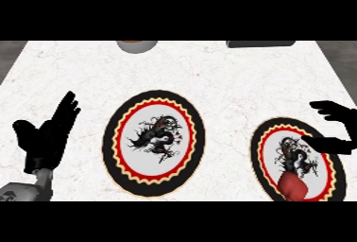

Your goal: Pick the bell pepper from the plate and place it in the plate

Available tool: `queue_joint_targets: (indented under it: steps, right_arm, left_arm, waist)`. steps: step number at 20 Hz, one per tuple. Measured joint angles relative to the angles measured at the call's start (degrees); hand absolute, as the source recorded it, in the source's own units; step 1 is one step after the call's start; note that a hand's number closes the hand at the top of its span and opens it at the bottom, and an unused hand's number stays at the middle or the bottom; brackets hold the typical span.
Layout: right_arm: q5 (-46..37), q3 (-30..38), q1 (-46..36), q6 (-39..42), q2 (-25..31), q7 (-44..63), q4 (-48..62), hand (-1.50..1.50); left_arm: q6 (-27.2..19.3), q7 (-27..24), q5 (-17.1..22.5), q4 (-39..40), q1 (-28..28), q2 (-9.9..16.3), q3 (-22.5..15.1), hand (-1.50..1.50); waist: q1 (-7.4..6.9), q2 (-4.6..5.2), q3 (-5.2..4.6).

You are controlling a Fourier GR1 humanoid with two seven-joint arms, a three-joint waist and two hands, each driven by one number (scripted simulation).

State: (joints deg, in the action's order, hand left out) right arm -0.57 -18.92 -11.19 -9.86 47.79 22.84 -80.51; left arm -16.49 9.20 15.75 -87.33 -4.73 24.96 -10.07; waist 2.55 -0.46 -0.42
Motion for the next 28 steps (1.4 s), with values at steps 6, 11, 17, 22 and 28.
queue_joint_targets:
  steps: [6,11,17,22,28]
  right_arm:
    - [-3.0,-3.1,8.1,4.3,7.6,10.3,-14.5,-1.50]
    - [-3.3,-4.0,10.1,10.1,11.4,20.2,-22.9,-1.50]
    - [-2.9,-5.4,5.9,18.2,9.2,31.9,-26.7,-1.50]
    - [-0.5,-7.9,3.2,22.5,7.0,36.0,-24.7,-1.50]
    - [-1.2,-12.1,1.7,25.8,7.3,36.8,-21.4,-1.50]
  left_arm:
    - [2.9,-2.3,0.4,3.8,-0.9,-0.3,1.2,0.00]
    - [4.7,-2.5,0.0,6.0,-3.0,-0.9,1.6,0.00]
    - [6.1,-2.8,-1.3,8.6,-5.3,-2.3,2.2,0.00]
    - [7.6,-2.9,-1.2,9.7,-6.3,-2.3,3.3,0.00]
    - [7.0,-1.7,-2.2,8.9,-6.9,-3.2,3.2,0.00]
  waist:
    - [-0.58,0.10,0.20]
    - [-1.44,0.27,0.29]
    - [-2.50,0.46,0.33]
    - [-2.93,0.57,0.33]
    - [-3.25,0.57,0.37]
